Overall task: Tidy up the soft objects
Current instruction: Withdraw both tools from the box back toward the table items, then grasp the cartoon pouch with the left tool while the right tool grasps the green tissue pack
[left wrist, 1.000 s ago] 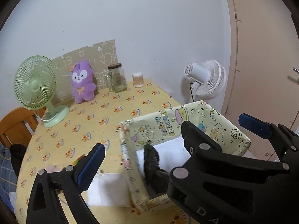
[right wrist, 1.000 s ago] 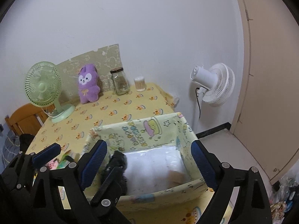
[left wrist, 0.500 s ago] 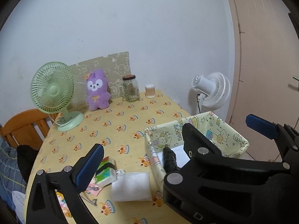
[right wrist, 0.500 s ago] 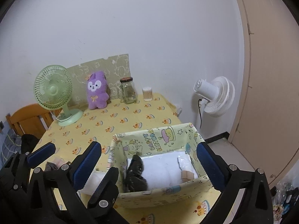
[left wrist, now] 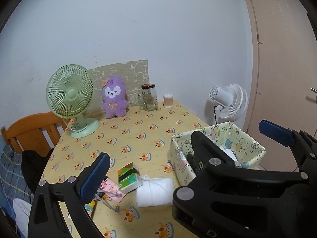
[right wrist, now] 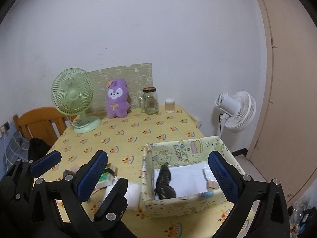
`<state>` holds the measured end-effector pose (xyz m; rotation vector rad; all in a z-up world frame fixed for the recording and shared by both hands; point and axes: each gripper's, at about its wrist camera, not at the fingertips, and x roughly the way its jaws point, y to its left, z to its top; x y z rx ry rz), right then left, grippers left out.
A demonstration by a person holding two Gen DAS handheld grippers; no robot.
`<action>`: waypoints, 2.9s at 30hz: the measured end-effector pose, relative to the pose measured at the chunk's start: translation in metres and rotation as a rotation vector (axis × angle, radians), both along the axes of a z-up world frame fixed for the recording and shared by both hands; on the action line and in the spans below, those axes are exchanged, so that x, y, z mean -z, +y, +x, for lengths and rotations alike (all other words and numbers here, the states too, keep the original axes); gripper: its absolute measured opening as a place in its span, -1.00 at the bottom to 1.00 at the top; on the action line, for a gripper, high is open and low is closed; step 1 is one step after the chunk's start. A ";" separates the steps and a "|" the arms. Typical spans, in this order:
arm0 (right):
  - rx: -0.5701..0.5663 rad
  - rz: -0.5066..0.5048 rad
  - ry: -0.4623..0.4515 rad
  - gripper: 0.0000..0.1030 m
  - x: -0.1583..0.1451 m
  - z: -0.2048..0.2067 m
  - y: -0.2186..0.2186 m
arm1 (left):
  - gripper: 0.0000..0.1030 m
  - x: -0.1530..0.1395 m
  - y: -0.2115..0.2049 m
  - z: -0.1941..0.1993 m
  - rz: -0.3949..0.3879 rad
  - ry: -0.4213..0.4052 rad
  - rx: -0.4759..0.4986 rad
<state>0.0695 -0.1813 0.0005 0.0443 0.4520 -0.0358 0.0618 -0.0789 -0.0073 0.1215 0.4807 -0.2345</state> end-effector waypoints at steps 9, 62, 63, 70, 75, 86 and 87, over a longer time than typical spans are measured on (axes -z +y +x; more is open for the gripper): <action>-0.069 0.016 -0.018 1.00 -0.003 -0.008 0.027 | 1.00 -0.003 0.026 -0.009 -0.013 -0.029 -0.035; -0.206 0.007 0.297 0.69 0.133 0.066 0.125 | 0.84 0.126 0.129 0.036 -0.012 0.245 -0.323; -0.210 0.007 0.299 0.69 0.135 0.067 0.127 | 0.84 0.127 0.131 0.037 -0.013 0.247 -0.326; -0.230 -0.023 0.312 0.69 0.140 0.074 0.140 | 0.75 0.137 0.144 0.047 0.001 0.267 -0.390; -0.223 -0.023 0.326 0.69 0.144 0.079 0.141 | 0.43 0.144 0.147 0.054 0.002 0.305 -0.394; -0.213 -0.031 0.329 0.69 0.146 0.090 0.140 | 0.04 0.143 0.145 0.059 -0.033 0.311 -0.367; -0.211 -0.032 0.327 0.69 0.146 0.091 0.140 | 0.02 0.143 0.144 0.060 -0.040 0.311 -0.361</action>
